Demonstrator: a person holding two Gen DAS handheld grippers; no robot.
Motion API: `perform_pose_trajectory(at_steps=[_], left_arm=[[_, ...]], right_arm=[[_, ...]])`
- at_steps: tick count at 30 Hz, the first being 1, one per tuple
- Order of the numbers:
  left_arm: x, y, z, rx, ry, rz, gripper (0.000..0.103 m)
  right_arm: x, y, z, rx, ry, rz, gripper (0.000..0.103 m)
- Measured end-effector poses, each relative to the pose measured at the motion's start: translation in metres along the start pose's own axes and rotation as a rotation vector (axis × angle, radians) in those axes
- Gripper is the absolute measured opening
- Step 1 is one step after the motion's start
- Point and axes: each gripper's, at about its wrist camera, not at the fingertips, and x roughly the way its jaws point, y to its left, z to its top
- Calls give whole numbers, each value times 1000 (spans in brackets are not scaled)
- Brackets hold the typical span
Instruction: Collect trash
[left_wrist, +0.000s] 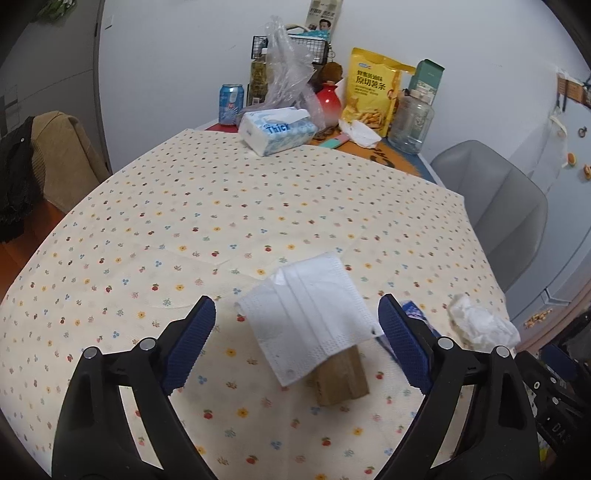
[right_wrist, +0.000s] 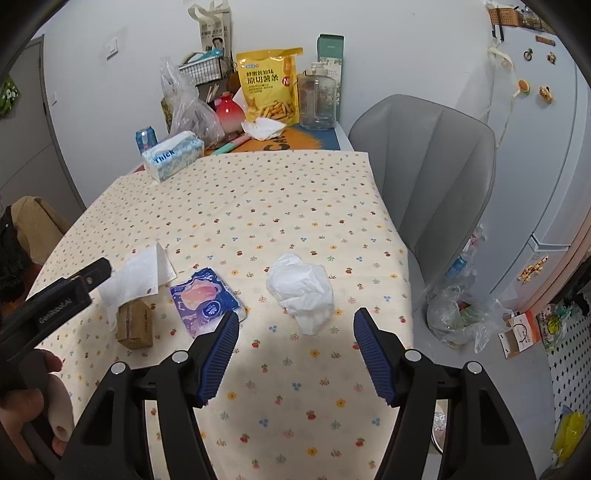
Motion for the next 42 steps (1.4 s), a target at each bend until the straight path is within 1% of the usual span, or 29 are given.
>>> perform_pose_trajectory(at_steps=[6,8,10,13,21,26,27,28,29,31,32,33,34,36,42], left_arm=[[22,10,3,-13,36,19,83],[29,14,3,-19,47,30,76],[37,19,4,-36,66,33,72],[45,19,4,-34,75,39,72],[64,14,5,-12,92,46,72],[77,10,1,-7,134,33,57],[77,10,1,-4,129,38,56],[77,9,0,1,127,40,48],[77,9,0,2,126,41,37],[78,7,1,4,132,41,19],[77,6,1,7,129,49,16],[75,5,1,13,122,56,15],[72,3,1,22,108,64,15],[67,2,3,22,92,68,15],[52,1,8,26,57,68,15]], right_arm=[[23,-2,5,6,29,-29,64],[30,-3,7,6,36,-36,64],[36,-4,9,3,40,-39,66],[44,-4,11,2,46,-50,69],[67,-5,12,3,81,-59,69],[77,-6,13,-1,98,-58,67],[79,-6,12,-2,100,-57,63],[81,-6,12,-3,106,-56,57],[83,-7,12,-1,112,-51,54],[86,-8,11,2,128,-39,38],[87,-7,10,-1,133,-29,31],[87,-6,9,-6,135,-22,17],[87,-4,9,-19,136,-13,14],[84,-1,8,-30,128,-9,9],[69,-2,9,-25,101,-8,7]])
